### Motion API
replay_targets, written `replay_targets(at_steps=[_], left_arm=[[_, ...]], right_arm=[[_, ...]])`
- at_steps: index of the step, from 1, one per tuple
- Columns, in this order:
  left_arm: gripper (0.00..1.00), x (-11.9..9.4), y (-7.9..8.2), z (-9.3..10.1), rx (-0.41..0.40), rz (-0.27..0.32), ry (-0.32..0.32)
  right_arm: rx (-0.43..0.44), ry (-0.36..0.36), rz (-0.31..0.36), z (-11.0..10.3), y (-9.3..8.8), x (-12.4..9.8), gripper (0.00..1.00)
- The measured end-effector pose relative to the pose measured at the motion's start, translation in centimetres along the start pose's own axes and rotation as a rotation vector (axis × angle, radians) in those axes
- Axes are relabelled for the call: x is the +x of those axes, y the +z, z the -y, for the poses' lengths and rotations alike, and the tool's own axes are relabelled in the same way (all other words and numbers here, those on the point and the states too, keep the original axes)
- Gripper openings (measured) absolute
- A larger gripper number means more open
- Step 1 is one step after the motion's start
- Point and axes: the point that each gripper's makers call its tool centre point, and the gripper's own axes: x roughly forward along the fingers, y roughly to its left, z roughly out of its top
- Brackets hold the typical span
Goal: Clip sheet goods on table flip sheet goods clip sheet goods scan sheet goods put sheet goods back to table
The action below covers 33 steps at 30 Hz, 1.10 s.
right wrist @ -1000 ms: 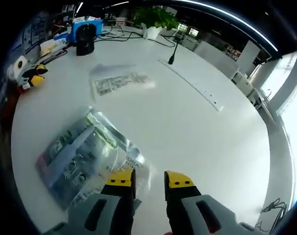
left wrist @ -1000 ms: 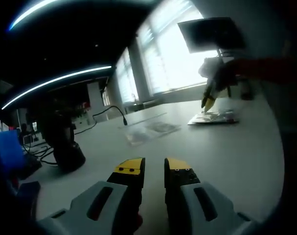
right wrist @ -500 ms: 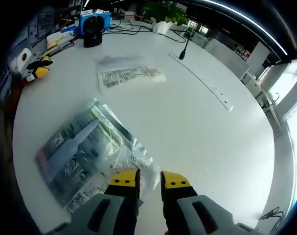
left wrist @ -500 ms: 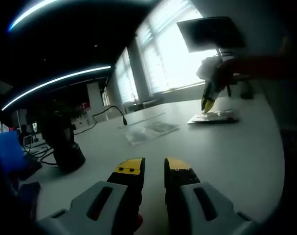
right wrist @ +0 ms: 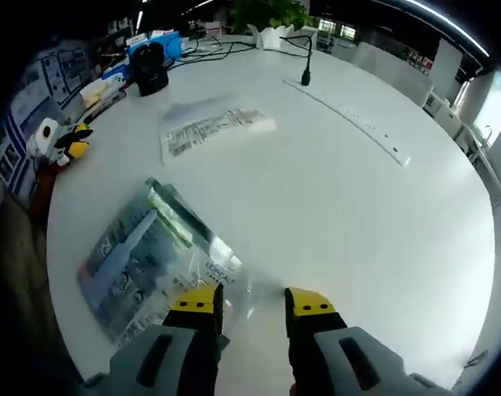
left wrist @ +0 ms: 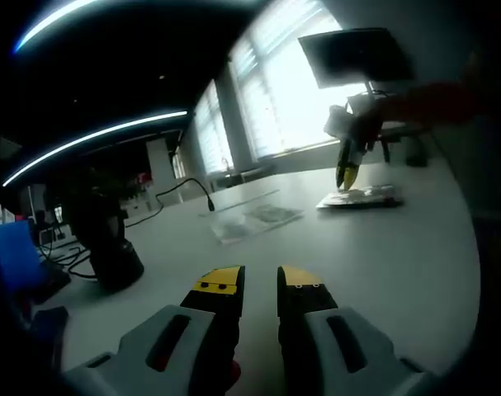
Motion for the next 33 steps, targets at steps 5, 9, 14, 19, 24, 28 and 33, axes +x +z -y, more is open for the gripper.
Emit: replay_targets(at_steps=[5, 9, 14, 19, 24, 28, 33], left_arm=[[0.08, 0.0, 0.0, 0.0, -0.001, -0.001, -0.002], [0.08, 0.0, 0.0, 0.0, 0.000, 0.000, -0.003], [0.08, 0.0, 0.0, 0.0, -0.001, 0.001, -0.004], [0.08, 0.0, 0.0, 0.0, -0.002, 0.000, -0.003], [0.08, 0.0, 0.0, 0.0, -0.001, -0.001, -0.001], [0.08, 0.0, 0.0, 0.0, 0.001, -0.001, -0.001], [0.08, 0.0, 0.0, 0.0, 0.005, -0.003, 0.000]], right_arm=[[-0.003, -0.008, -0.002, -0.1, 0.1, 0.0, 0.28], [-0.003, -0.012, -0.007, 0.0, 0.0, 0.0, 0.26], [-0.022, 0.001, -0.021, -0.6, 0.2, 0.0, 0.18], [-0.048, 0.017, -0.032, -2.2, 0.1, 0.0, 0.07], [-0.072, -0.028, -0.018, -2.9, 0.1, -0.2, 0.04], [-0.100, -0.085, -0.010, -3.1, 0.2, -0.3, 0.00], [-0.109, -0.159, -0.034, -3.0, 0.2, -0.4, 0.00]])
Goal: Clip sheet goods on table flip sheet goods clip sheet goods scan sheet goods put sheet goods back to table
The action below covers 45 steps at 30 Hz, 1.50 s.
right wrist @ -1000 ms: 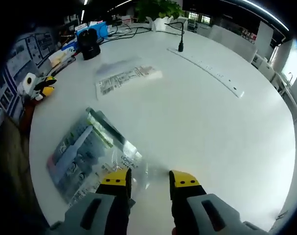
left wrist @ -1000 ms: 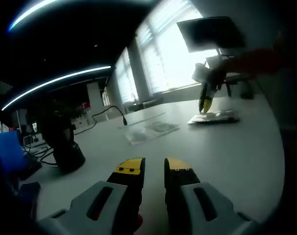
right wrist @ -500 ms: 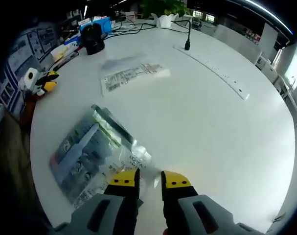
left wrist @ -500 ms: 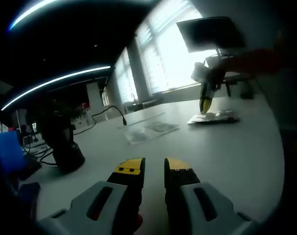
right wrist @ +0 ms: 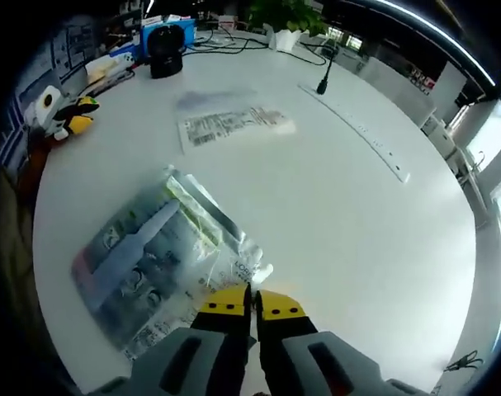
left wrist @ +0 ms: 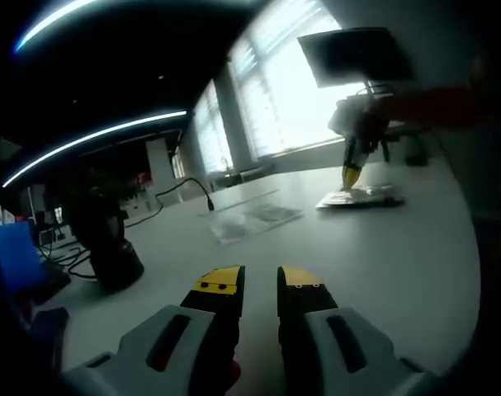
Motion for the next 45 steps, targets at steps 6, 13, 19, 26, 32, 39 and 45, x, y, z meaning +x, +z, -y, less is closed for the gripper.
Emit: replay_targets(at_steps=[6, 13, 19, 26, 32, 39, 45], left_arm=[[0.08, 0.0, 0.0, 0.0, -0.001, 0.000, 0.001], [0.08, 0.0, 0.0, 0.0, 0.000, -0.001, 0.003], [0.08, 0.0, 0.0, 0.0, 0.000, -0.002, 0.003], [0.08, 0.0, 0.0, 0.0, 0.000, -0.001, 0.003], [0.08, 0.0, 0.0, 0.0, -0.001, 0.000, 0.003], [0.08, 0.0, 0.0, -0.1, -0.001, 0.000, 0.002], [0.08, -0.1, 0.0, -0.1, -0.003, 0.002, 0.002]], right_arm=[[0.007, -0.039, -0.030, 0.2, -0.4, -0.2, 0.00], [0.065, -0.028, -0.015, 0.6, -1.1, -1.0, 0.00], [0.110, -0.027, 0.015, 0.4, -1.1, -2.5, 0.00], [0.155, -0.030, 0.049, -0.4, 0.1, -5.0, 0.00], [0.168, -0.008, 0.102, -1.5, 2.1, -7.1, 0.00], [0.109, 0.013, 0.136, -3.1, 4.0, -8.8, 0.00], [0.105, 0.029, 0.166, -3.8, 5.4, -9.8, 0.00]])
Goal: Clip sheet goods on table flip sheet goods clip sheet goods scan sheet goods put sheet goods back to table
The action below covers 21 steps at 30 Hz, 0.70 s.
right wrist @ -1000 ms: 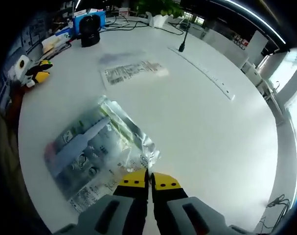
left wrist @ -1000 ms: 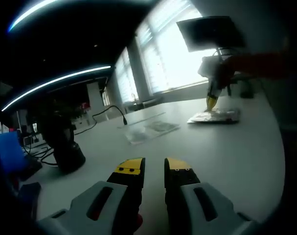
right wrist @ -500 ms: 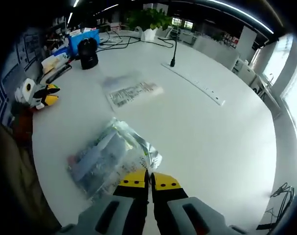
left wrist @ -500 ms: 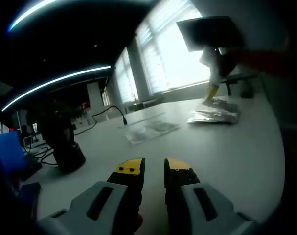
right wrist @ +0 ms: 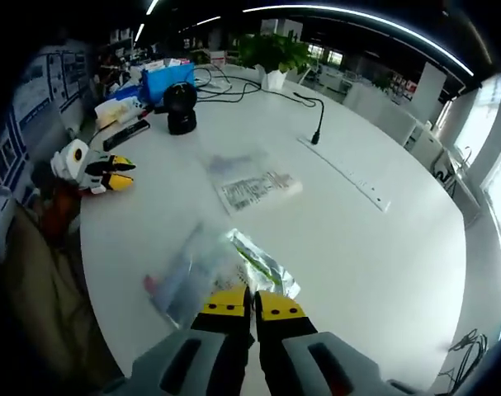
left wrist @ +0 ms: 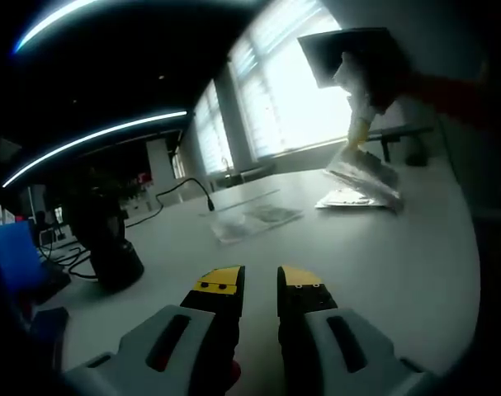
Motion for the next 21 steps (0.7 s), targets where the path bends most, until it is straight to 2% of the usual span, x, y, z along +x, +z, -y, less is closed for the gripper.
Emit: replay_targets(at_steps=[9, 21], left_arm=[[0.08, 0.0, 0.0, 0.0, -0.002, 0.001, 0.000], [0.08, 0.0, 0.1, 0.0, 0.001, 0.003, -0.004]], right_arm=[[0.017, 0.063, 0.060, -2.2, 2.4, -1.3, 0.00], [-0.037, 0.155, 0.146, -5.9, 6.1, -2.9, 0.00]])
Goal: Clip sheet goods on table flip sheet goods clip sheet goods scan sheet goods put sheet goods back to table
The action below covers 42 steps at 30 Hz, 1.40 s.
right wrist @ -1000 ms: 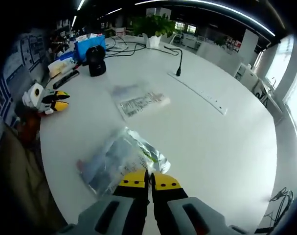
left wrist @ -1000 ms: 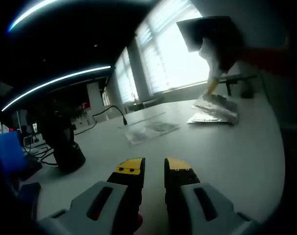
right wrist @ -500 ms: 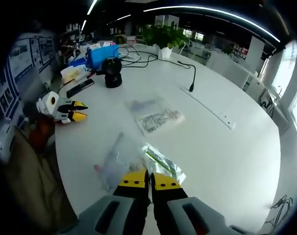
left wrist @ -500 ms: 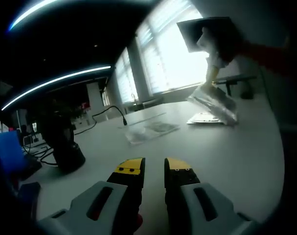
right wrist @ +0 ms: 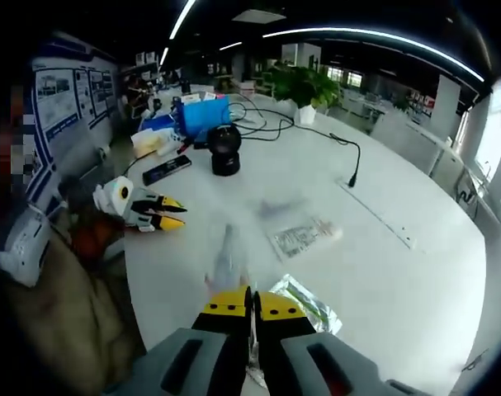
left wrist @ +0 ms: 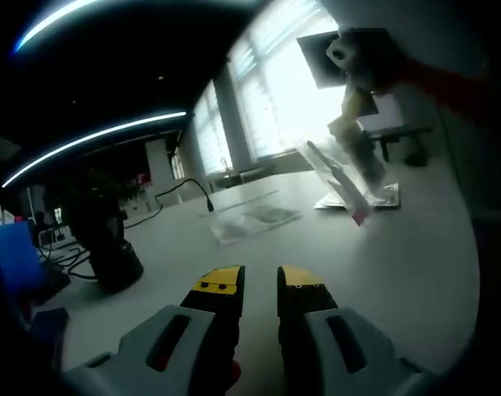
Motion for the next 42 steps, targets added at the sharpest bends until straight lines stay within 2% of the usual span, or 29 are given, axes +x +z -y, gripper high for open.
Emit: replay_targets(at_steps=[14, 26, 34, 42], left_arm=[[0.08, 0.0, 0.1, 0.2, -0.005, 0.006, -0.007], [0.08, 0.0, 0.1, 0.2, -0.004, 0.006, -0.008], [0.08, 0.0, 0.1, 0.2, -0.004, 0.006, -0.008], [0.08, 0.0, 0.1, 0.2, -0.004, 0.007, -0.010]], right_arm=[[-0.041, 0.042, 0.075, -3.0, 3.7, 0.3, 0.00], [-0.043, 0.021, 0.166, -3.6, 6.5, 1.5, 0.00], [-0.043, 0.035, 0.213, -4.1, 8.2, 2.8, 0.00], [-0.049, 0.001, 0.266, -4.0, 10.2, 3.9, 0.00]])
